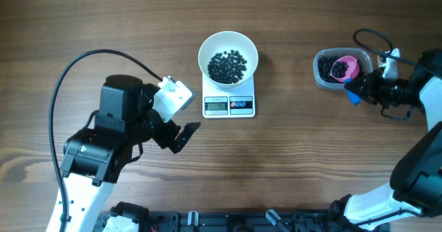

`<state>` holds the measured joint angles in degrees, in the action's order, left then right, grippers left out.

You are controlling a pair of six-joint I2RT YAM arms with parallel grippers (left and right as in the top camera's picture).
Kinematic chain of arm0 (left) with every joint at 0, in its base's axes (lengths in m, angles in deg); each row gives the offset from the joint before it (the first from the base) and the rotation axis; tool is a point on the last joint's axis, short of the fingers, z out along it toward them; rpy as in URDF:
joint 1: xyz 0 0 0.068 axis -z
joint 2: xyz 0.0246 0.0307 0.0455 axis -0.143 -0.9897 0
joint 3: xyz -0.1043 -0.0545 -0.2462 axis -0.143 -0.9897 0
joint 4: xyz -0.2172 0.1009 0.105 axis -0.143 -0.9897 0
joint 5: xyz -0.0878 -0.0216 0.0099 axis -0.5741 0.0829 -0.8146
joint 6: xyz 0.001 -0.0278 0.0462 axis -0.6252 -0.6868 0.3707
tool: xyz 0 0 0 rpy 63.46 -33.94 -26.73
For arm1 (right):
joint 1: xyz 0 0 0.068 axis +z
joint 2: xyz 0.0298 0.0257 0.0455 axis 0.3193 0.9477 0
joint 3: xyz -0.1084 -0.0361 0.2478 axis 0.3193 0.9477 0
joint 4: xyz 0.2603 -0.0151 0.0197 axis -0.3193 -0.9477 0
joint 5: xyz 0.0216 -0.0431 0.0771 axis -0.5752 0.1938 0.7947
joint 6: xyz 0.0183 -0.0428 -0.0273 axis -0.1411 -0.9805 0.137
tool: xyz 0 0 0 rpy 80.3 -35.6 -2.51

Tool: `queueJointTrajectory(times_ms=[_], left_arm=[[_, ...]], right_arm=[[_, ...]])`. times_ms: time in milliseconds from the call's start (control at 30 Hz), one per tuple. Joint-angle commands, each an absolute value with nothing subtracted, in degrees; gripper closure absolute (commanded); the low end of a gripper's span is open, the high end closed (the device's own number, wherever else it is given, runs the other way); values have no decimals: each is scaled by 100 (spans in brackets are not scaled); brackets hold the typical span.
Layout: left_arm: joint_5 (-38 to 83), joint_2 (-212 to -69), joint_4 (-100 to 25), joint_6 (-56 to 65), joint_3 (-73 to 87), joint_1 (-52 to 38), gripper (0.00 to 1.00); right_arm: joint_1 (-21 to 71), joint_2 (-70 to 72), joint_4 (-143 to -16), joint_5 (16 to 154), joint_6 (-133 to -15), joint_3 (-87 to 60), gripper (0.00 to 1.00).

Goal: Scoop item into bowl and weigh 150g on scale
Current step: 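Dip the scoop into the beans again and lift it, then carry the scoop over the bowl and pour the beans in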

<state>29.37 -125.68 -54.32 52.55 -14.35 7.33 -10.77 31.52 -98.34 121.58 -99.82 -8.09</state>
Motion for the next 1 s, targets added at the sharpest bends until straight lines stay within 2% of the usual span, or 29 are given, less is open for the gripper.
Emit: queueJointTrajectory(times_ms=[0, 200, 300, 433, 700, 833, 967], left_arm=[[2889, -12583, -5421, 5222, -1302, 692, 0], [2887, -12583, -5423, 5222, -1302, 692, 0], [2887, -12583, -5423, 5222, -1302, 692, 0], [2887, -12583, -5423, 5222, -1302, 692, 0], [2889, -12583, -5423, 5222, -1302, 692, 0], [2887, -12583, -5423, 5222, -1302, 692, 0], [2889, -12583, -5423, 5222, -1302, 692, 0]], right_arm=[[-1145, 3281, -9847, 12674, -10137, -761, 96], [-1147, 3279, -9882, 13467, -10146, -764, 96], [-1145, 3275, -9974, 14291, -10286, -764, 96], [-1072, 3235, -10118, 14311, -10288, -764, 96], [147, 2387, -10057, 14457, -9770, -774, 96], [1015, 2210, -9471, 14396, -9016, -774, 95], [1883, 2212, -8735, 13668, -8609, -774, 95]])
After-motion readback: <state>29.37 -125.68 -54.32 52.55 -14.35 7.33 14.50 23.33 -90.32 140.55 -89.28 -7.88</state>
